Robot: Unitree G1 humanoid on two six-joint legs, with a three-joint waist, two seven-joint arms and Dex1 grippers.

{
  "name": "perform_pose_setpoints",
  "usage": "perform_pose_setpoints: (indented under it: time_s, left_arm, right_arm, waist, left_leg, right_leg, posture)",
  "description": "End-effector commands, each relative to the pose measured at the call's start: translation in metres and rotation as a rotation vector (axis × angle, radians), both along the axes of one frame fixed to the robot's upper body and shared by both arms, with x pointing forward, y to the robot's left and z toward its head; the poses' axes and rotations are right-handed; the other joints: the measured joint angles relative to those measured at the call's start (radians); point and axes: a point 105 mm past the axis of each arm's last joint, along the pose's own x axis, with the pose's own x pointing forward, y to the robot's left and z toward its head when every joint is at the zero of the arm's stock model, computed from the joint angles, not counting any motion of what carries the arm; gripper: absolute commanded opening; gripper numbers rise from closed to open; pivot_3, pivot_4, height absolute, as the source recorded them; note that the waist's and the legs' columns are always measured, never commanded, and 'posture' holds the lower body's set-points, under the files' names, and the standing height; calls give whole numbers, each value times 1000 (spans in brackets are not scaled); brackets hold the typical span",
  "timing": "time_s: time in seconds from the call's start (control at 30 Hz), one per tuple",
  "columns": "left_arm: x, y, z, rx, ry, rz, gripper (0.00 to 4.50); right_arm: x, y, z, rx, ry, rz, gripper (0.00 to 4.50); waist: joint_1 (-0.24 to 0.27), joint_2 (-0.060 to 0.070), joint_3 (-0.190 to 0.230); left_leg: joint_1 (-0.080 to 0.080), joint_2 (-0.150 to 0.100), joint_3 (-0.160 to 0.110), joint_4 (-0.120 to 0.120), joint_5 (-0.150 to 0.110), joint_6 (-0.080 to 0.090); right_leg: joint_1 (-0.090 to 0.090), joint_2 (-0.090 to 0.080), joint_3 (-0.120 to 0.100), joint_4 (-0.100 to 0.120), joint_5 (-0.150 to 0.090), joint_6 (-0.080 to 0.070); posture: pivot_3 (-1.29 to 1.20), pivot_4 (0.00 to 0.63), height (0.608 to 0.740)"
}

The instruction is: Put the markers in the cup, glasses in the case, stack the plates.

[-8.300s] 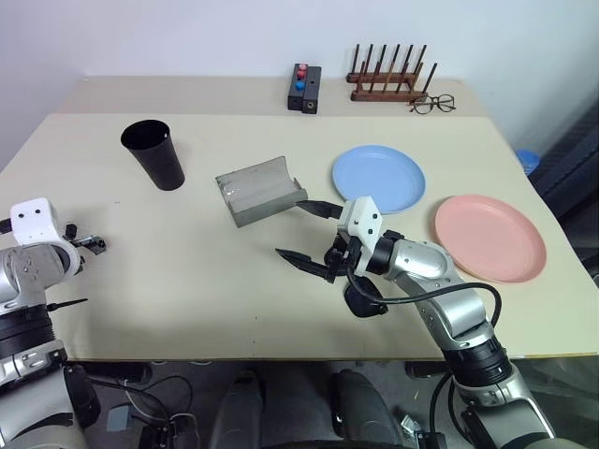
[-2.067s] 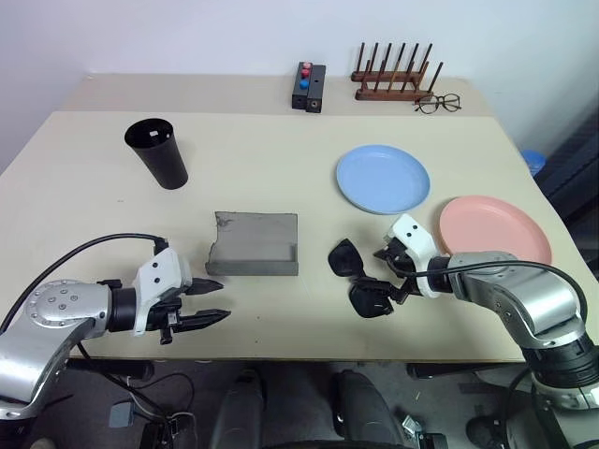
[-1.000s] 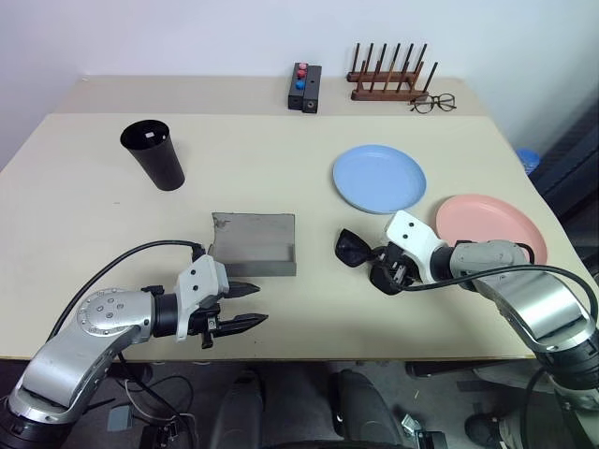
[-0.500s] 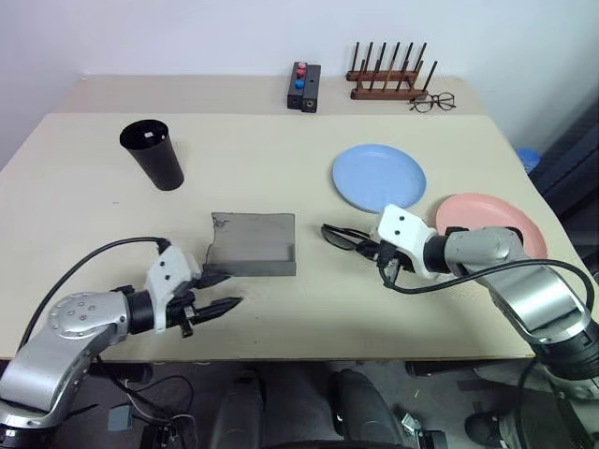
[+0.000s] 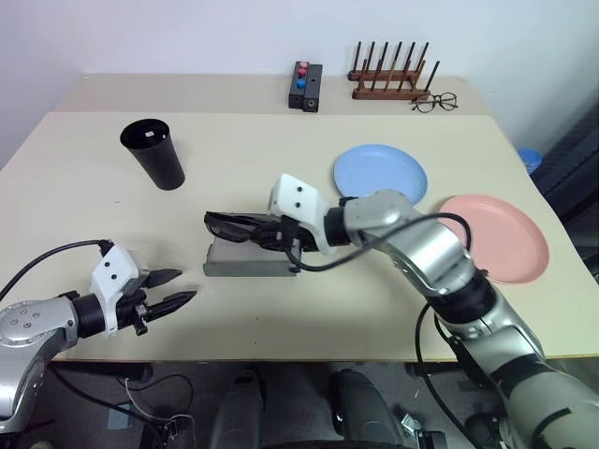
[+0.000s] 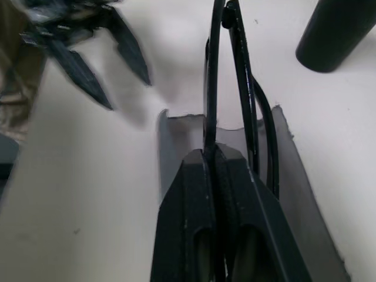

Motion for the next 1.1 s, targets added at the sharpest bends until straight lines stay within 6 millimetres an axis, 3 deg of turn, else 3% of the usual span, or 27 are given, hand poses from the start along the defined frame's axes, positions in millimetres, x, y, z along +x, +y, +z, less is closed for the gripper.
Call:
perform_pose_setpoints:
  time_s: [0.03,0.27,0.4,0.5,0.6,0.73,0.9,1.0,1.1]
  left_arm:
    - [0,1,10,20,-52,-14,2475]
    - [0,-2,10,16,-58,-14,2475]
    - [-1,-1,10,18,-59,-11,2475]
    - [0,-2,10,21,-59,-14,2475]
    - [2,-3,10,21,-60,-19,2475]
    - [5,-5,10,20,-68,-24,2475]
    - [14,-5,19,-17,-111,6,2475]
    - [24,-3,35,-129,-145,63,1593]
    - [49,5,47,-130,-201,149,80]
  right_arm:
    - [6,14,2,-17,-22,67,9]
    - [13,17,-10,-72,8,136,9]
    - [7,13,-14,-86,41,176,9]
    - [6,12,-13,-88,46,185,950]
    - [10,11,-13,-84,41,167,2430]
    - [16,10,-8,-64,8,136,2430]
    - [22,6,15,17,-71,111,2430]
    - [27,-3,27,54,-102,64,2473]
    - [24,-24,30,63,-150,36,2473]
  waist:
    - [-2,0,0]
    - [-2,0,0]
    - [-2,0,0]
    - [-2,0,0]
    - [-2,0,0]
    - [-2,0,0]
    - [-2,0,0]
    - [0,0,0]
    - [7,0,0]
  left_leg:
    - [0,0,0,0,0,0]
    - [1,0,0,-5,0,0]
    - [1,0,0,-6,0,0]
    - [1,0,0,-6,0,0]
    - [1,0,0,-6,1,-1]
    - [1,0,0,-6,1,-1]
    - [1,0,0,-6,1,-1]
    - [1,0,0,-6,1,-1]
    - [1,0,0,-6,1,-1]
  right_leg:
    - [0,0,0,0,0,0]
    - [-2,1,0,1,0,1]
    - [-2,1,0,1,0,2]
    - [-2,1,0,1,0,2]
    - [-2,1,0,1,0,2]
    - [-2,1,0,2,0,2]
    - [-2,1,0,2,0,2]
    - [-2,1,0,2,0,2]
    - [-2,1,0,2,0,3]
  posture:
    - [0,150,740]
    - [0,150,740]
    - [0,150,740]
    - [0,150,740]
    - [0,150,740]
    - [0,150,740]
    - [0,150,740]
    - [0,150,740]
    - [0,150,740]
